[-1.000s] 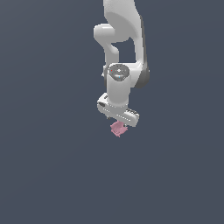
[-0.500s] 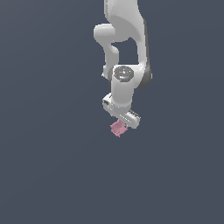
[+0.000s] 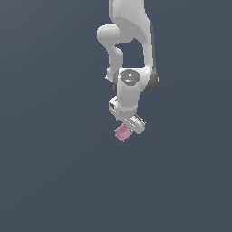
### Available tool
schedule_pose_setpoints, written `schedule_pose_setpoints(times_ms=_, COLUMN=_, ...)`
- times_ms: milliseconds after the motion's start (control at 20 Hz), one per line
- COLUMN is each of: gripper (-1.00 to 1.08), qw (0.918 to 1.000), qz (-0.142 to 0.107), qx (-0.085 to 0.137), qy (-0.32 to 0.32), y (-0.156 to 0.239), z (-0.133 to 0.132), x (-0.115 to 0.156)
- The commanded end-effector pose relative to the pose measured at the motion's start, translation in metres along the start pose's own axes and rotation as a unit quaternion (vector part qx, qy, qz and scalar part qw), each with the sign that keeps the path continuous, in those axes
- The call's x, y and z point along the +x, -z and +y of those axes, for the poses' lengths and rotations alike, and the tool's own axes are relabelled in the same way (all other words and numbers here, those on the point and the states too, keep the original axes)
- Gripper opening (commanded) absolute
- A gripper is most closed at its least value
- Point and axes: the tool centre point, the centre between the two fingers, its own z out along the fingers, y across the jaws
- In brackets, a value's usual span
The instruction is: Pick up the object and move it to a goal position.
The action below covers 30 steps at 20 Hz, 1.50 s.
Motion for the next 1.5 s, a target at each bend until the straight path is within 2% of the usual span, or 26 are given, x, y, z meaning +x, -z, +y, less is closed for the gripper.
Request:
schedule_pose_setpoints(times_ms=0, gripper=1.0, qw=1.0, qz=0.0, qx=0.0, qy=0.0, y=0.0, z=0.0, x=0.0)
schedule_pose_setpoints(times_ms=900, gripper=1.0, qw=1.0, qz=0.0, qx=0.0, qy=-0.002, y=-0.05, z=0.0, x=0.0)
schedule_pose_setpoints(times_ms=950, gripper=-1.0, qw=1.0, qz=0.0, qx=0.0, qy=-0.002, y=-0.05, z=0.0, x=0.0)
schedule_pose_setpoints(times_ms=1450, gripper=-1.0, qw=1.0, qz=0.001, qx=0.001, qy=-0.002, y=-0.049, z=-0.001, x=0.0)
